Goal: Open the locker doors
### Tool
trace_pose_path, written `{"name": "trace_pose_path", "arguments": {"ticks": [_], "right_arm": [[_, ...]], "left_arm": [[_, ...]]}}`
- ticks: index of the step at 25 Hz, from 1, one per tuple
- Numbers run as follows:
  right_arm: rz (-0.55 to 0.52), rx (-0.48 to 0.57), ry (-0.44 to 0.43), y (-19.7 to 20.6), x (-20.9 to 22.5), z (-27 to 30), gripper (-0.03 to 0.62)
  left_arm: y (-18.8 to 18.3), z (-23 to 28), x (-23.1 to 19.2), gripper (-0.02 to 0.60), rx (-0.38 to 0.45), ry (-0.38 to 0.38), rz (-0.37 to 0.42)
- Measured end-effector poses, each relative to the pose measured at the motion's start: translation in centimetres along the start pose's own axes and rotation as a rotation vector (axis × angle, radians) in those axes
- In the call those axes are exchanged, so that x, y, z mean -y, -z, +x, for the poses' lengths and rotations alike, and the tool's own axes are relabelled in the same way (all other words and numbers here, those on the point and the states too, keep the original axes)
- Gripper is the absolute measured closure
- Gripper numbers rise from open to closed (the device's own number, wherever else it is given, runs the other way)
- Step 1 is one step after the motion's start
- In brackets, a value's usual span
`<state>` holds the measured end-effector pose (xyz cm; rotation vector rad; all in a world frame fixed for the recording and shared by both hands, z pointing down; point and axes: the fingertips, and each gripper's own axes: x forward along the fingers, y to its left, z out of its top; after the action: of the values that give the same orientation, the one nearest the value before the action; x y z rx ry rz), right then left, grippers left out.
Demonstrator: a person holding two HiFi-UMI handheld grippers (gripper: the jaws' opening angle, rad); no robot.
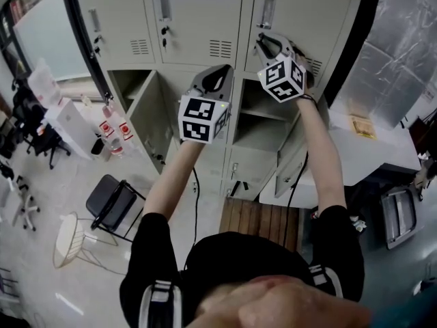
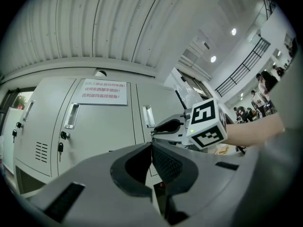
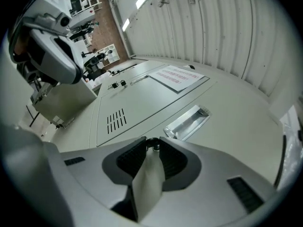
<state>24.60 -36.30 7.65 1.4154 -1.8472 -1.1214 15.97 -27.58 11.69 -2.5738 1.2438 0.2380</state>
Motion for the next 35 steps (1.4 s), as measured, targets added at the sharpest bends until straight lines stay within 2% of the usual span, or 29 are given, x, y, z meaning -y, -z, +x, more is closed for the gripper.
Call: {"name": "trace_pose_path", "arguments": {"ticks": [7,13,27,33,35], "right_arm": [[0.225,0.036,0.069,0.1,0.3,-0.1,0.499],[0.625,0.119,0.074,0.8,0.2,-0.1,0.533],[1.259,0.277,0.041,1.6,0.8,-0.2,0.531],[1.518,0.363,0.060,1.8,0.9,-0.6,0.523],[1.569,0.375,0.076,1.8,0.9,-0.6,0.520]], "left_arm": [[0.5,-0.6,0.0,0.571,-0.006,0.005,-0.022],[1.0,-1.5,-0.4,0.571,-0.016,-0.007,-0.032],[2.5,-3.2,-0.9,0.571,-0.047,-0.031,-0.042],[2.7,-3.6,-0.7,0.571,-0.055,-0.032,-0.041],[2.9,-3.8,-0.5,0.571,-0.061,-0.032,-0.042]]}}
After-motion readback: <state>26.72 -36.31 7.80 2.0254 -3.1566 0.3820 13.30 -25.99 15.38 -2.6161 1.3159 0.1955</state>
